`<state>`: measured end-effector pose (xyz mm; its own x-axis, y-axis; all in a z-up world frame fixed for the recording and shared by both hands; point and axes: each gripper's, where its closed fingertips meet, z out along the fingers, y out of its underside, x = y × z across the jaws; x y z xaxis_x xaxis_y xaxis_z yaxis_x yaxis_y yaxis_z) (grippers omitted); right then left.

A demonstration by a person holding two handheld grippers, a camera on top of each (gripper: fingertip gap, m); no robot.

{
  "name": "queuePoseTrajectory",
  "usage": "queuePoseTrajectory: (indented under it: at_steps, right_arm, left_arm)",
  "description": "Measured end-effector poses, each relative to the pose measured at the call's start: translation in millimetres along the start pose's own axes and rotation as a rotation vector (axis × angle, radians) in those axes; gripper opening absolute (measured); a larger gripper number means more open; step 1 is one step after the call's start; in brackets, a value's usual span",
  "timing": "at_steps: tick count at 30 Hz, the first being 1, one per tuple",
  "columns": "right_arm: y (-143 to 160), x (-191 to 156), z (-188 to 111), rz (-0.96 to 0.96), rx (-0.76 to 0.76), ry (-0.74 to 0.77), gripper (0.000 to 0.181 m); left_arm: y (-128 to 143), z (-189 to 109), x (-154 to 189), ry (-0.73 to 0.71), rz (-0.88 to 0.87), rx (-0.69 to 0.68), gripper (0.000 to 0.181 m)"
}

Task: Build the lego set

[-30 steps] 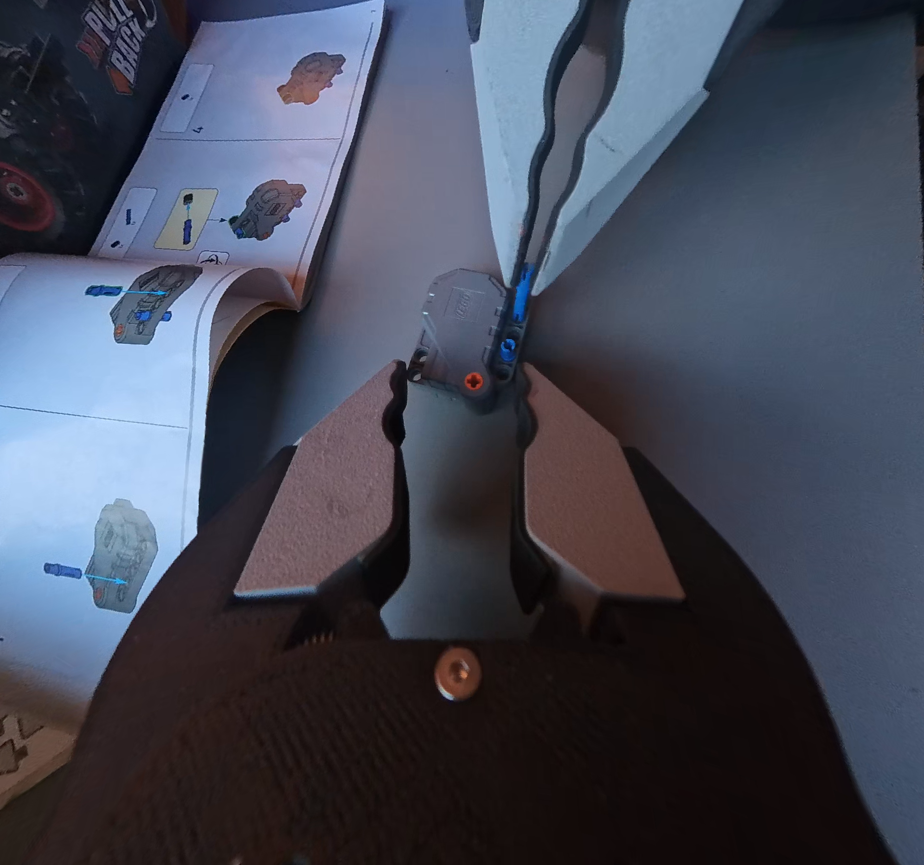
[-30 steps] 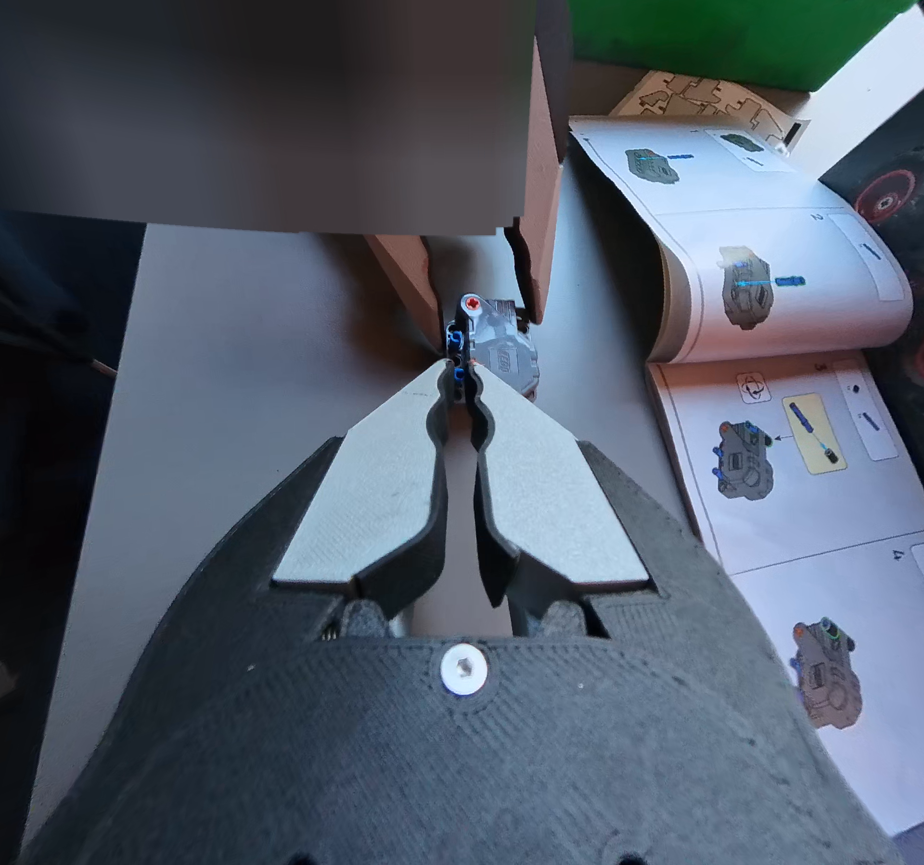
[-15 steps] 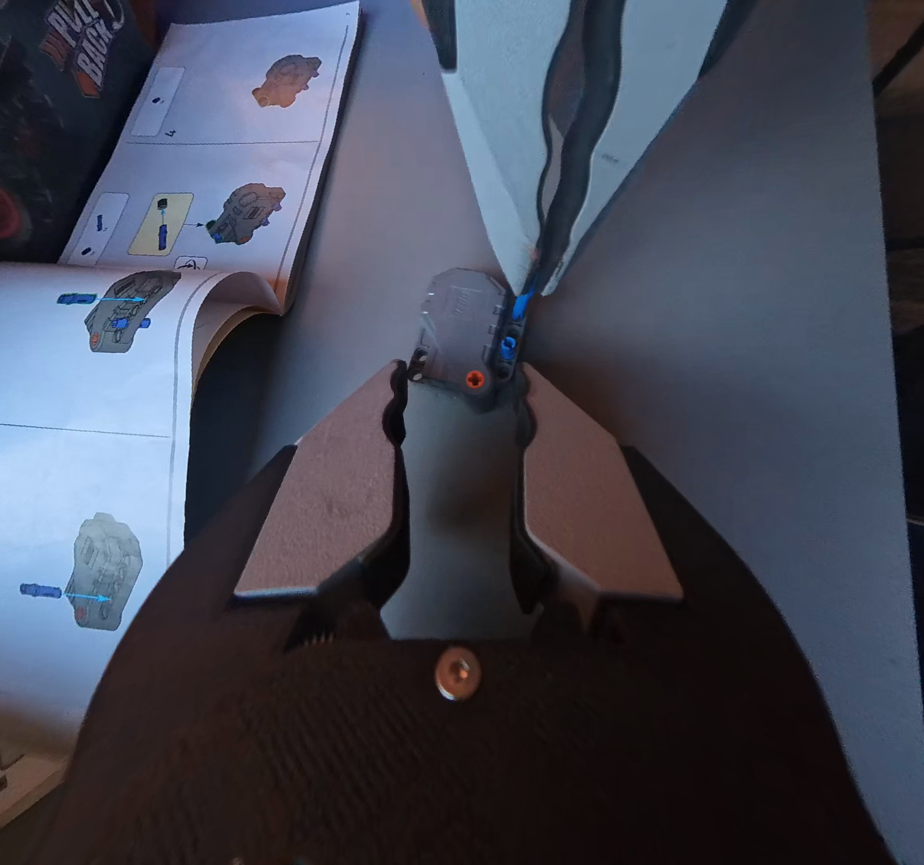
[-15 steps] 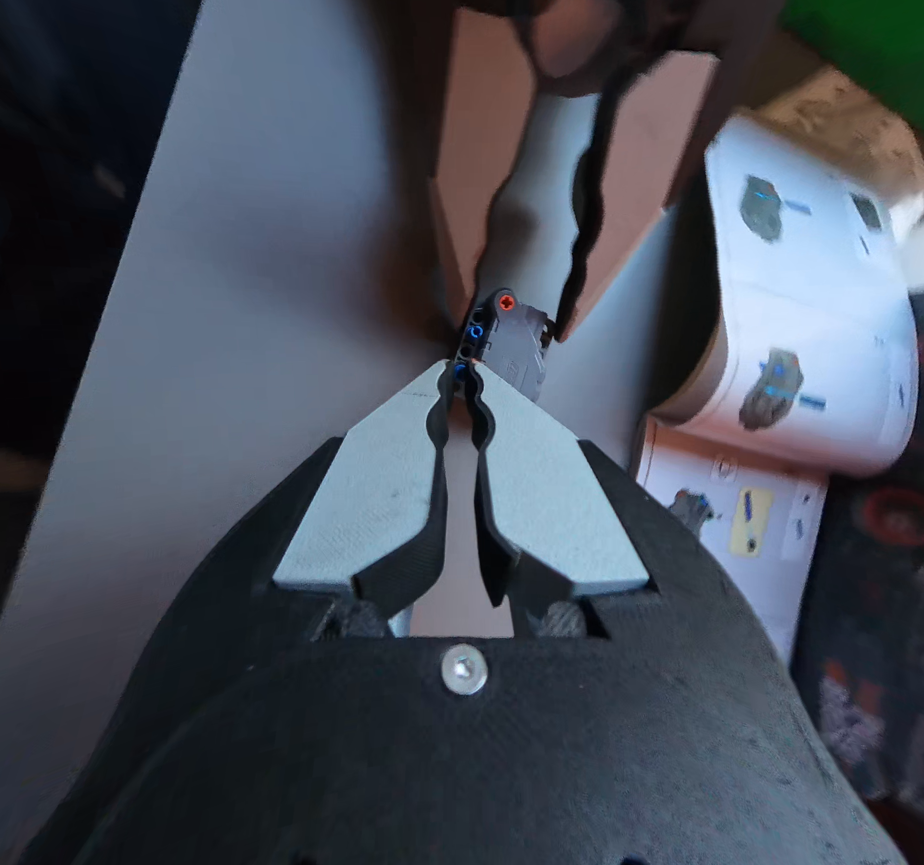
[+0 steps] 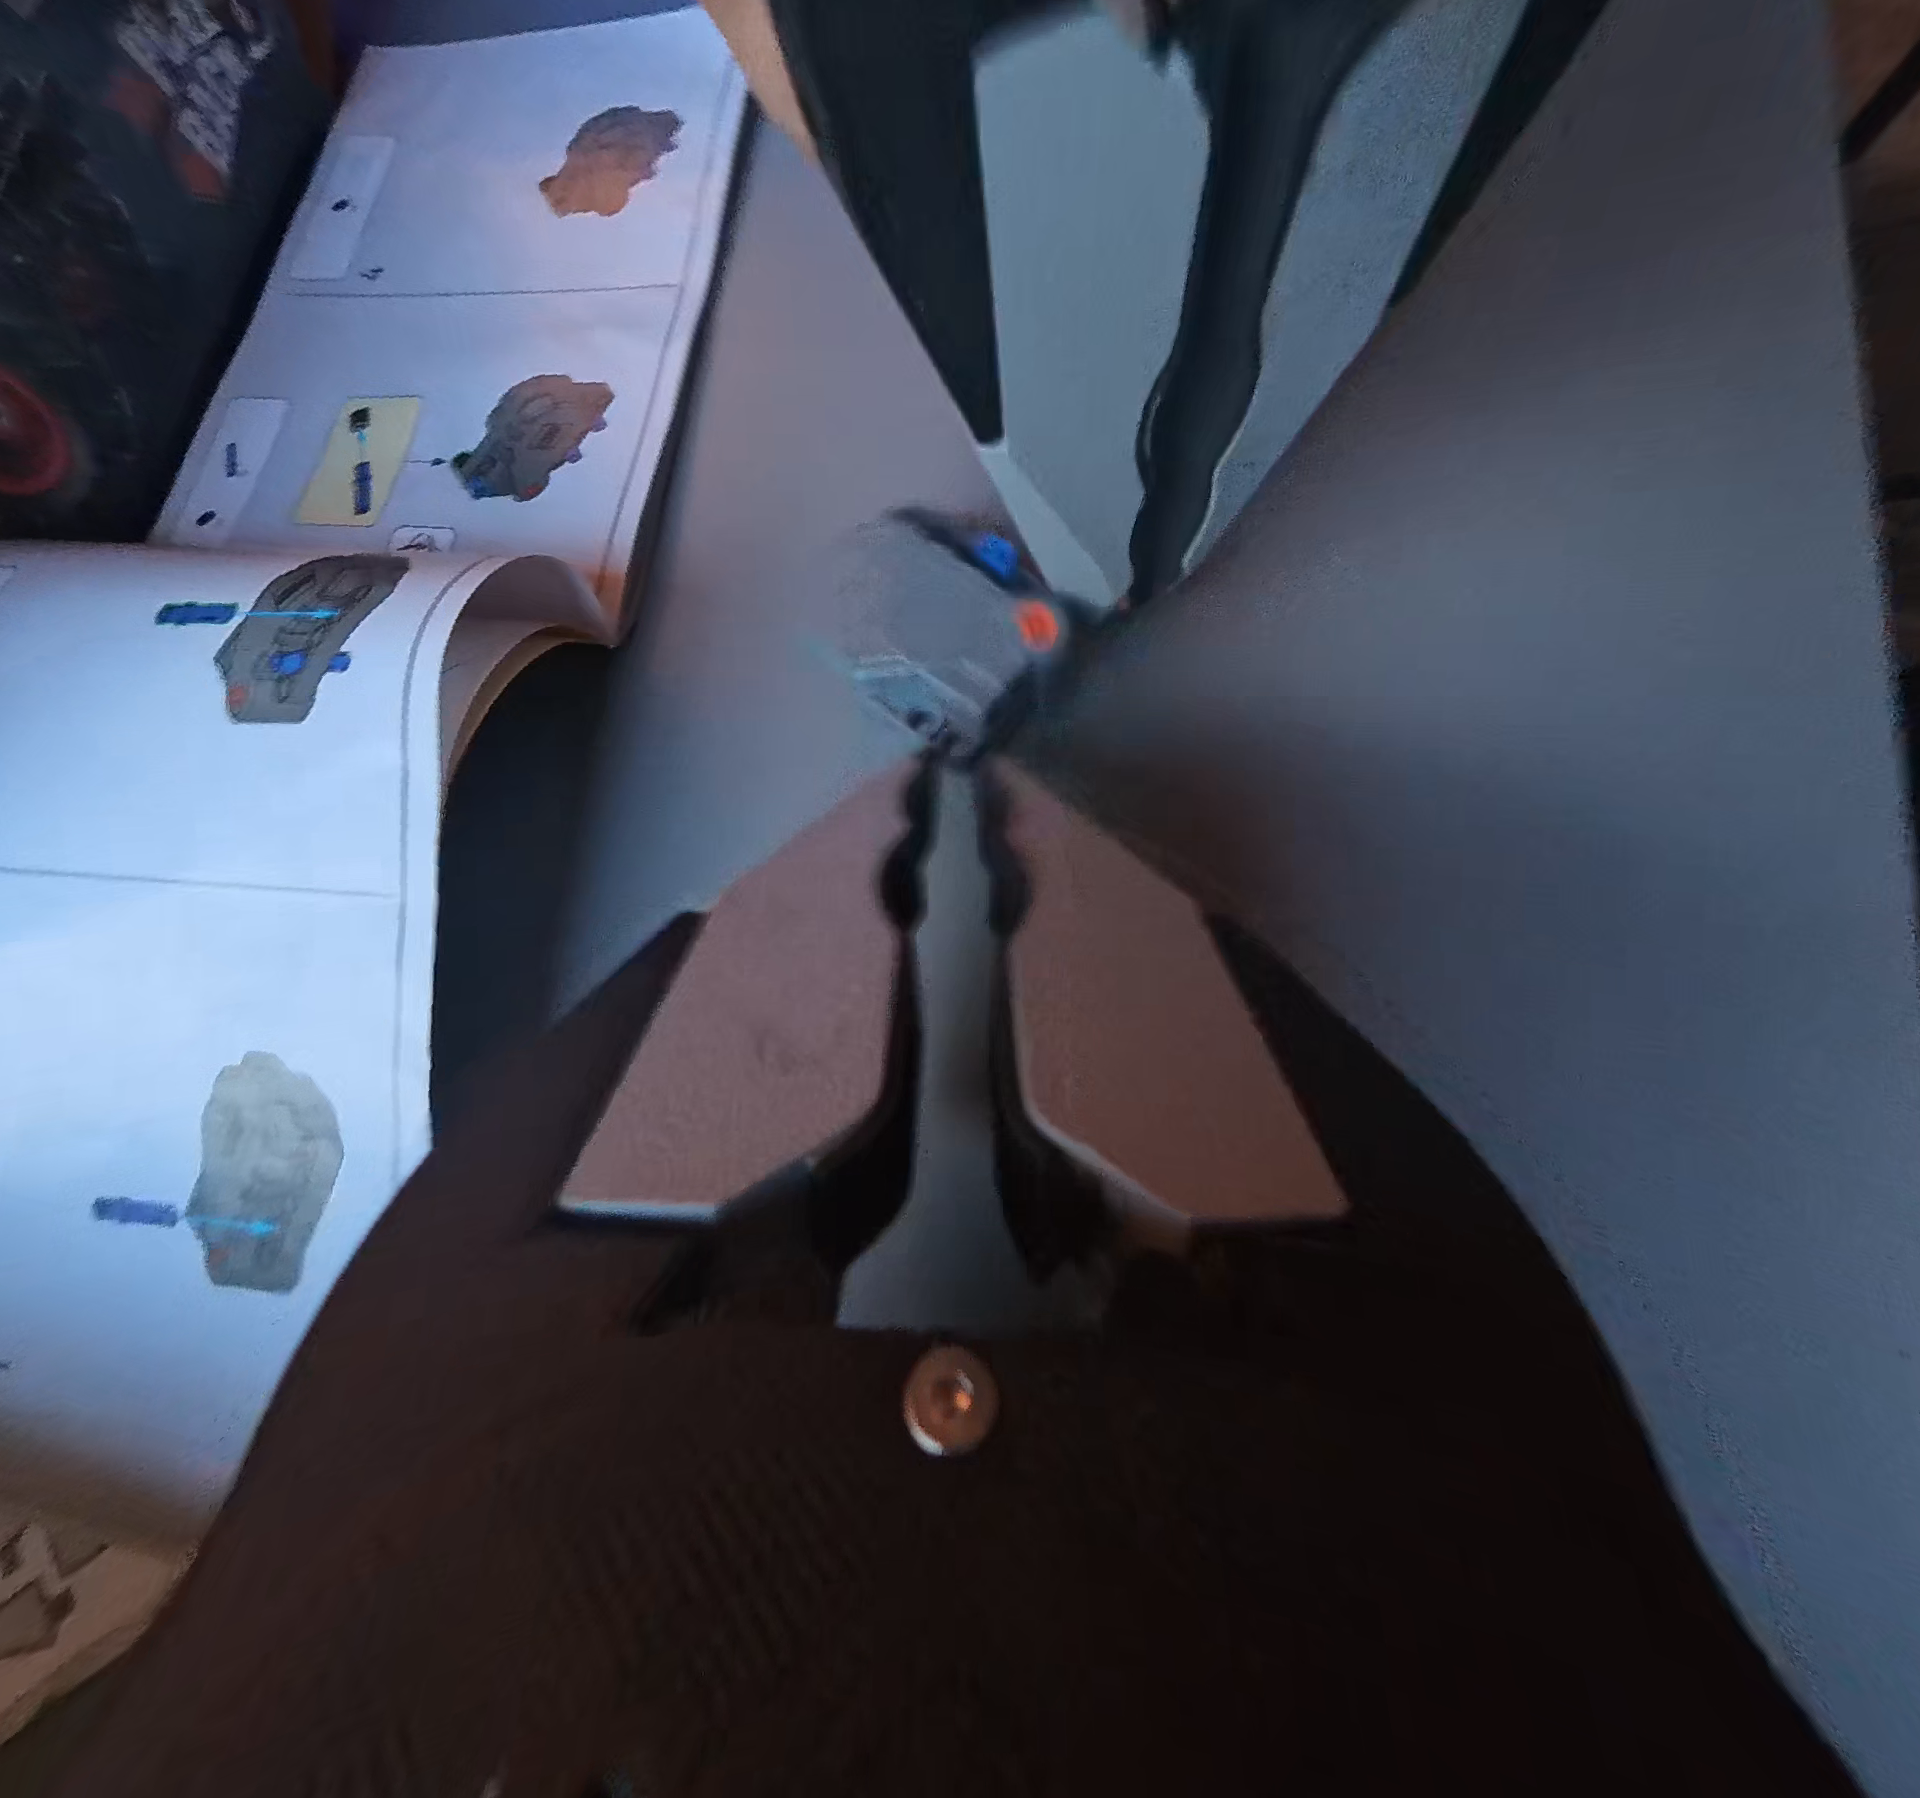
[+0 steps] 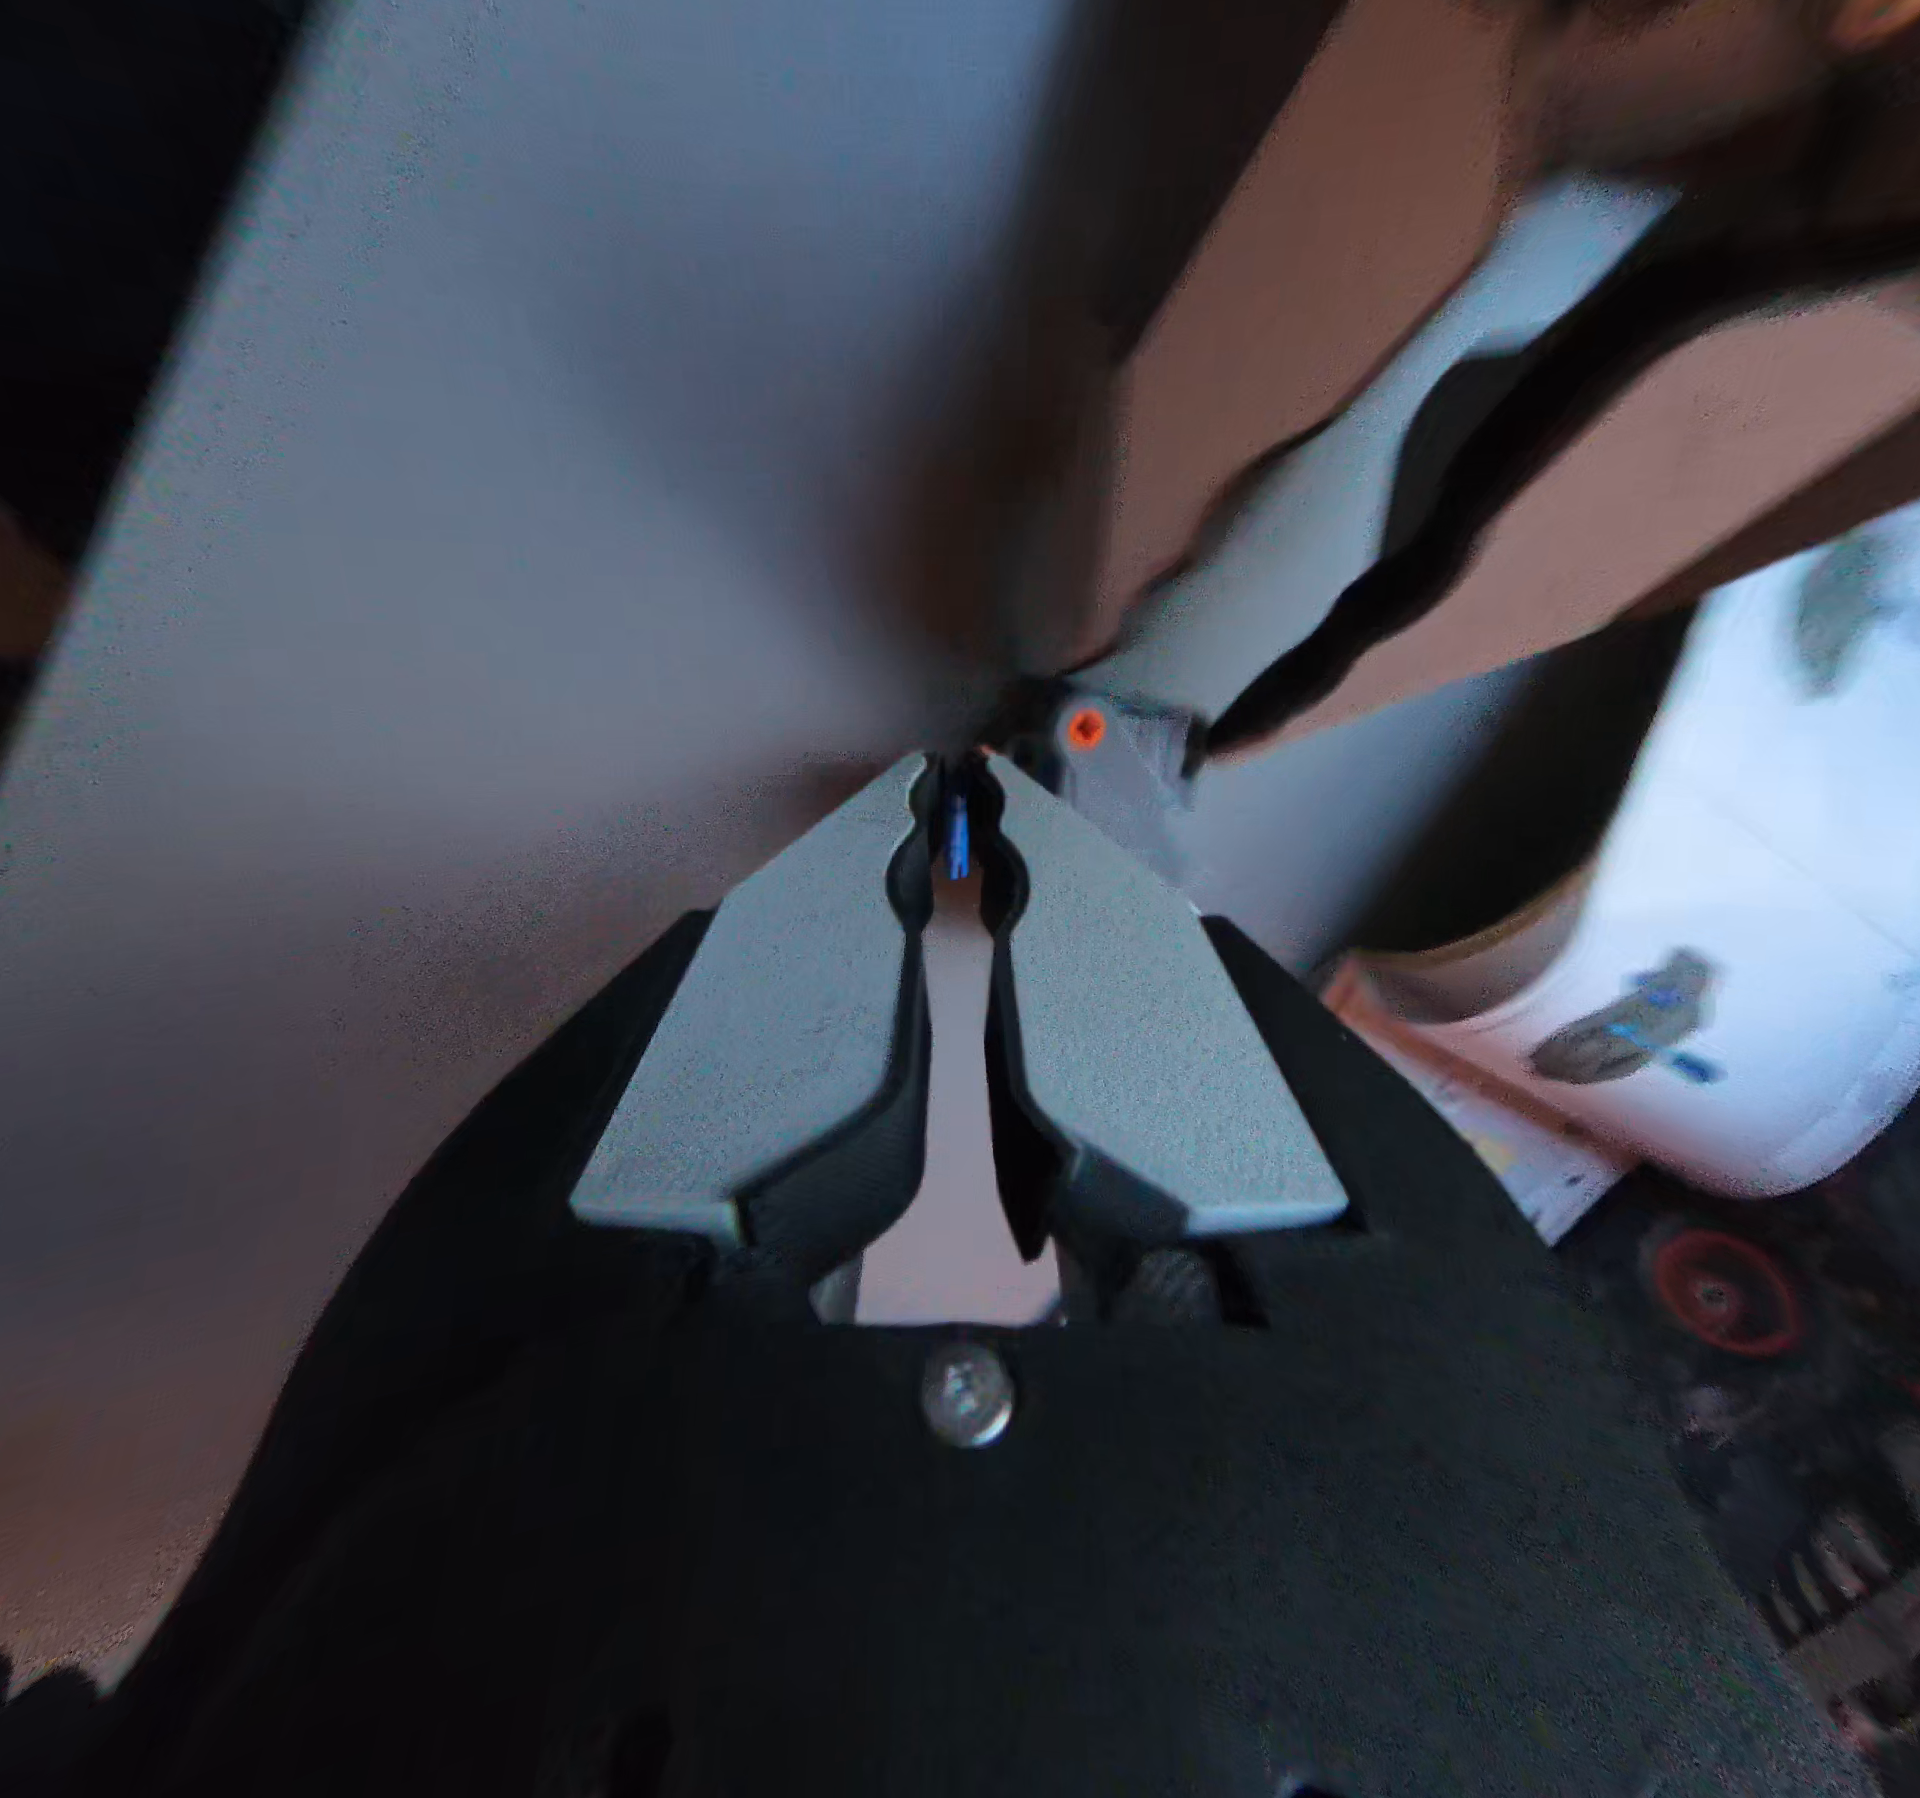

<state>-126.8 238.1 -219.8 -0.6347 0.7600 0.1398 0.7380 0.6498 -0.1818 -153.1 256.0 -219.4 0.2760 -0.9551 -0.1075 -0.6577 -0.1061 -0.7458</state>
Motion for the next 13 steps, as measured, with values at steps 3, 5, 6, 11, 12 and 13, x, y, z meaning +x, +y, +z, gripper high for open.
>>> queuePoseTrajectory:
  at_steps: [3,5,6,11,12,13]
  right_arm:
    - [-23.1,5.1,-10.3,0.04,0.201,0.054,0.002]
    - [-40.6,8.0,-32.0,0.083,0.366,0.079,0.001]
    - [-39.4,11.8,-39.1,0.106,0.393,0.107,0.001]
    - [-9.1,36.4,-66.9,0.353,0.642,0.279,0.001]
    - [3.2,45.7,-69.8,0.437,0.692,0.337,0.0]
    - [18.6,55.8,-70.4,0.533,0.725,0.393,0.0]
  left_arm:
    - [1.6,-1.4,-0.6,0.001,0.003,0.001,0.012]
    - [2.3,-1.4,-1.1,-0.003,-0.001,-0.004,0.001]
    - [4.3,-0.6,-0.5,0.001,0.0,-0.017,0.001]
    - [9.1,-0.4,-1.1,-0.009,0.004,-0.042,0.003]
    - [9.5,-0.8,-2.6,-0.012,-0.007,-0.042,0.005]
    - [10.0,-1.4,-4.7,-0.017,-0.021,-0.041,0.009]
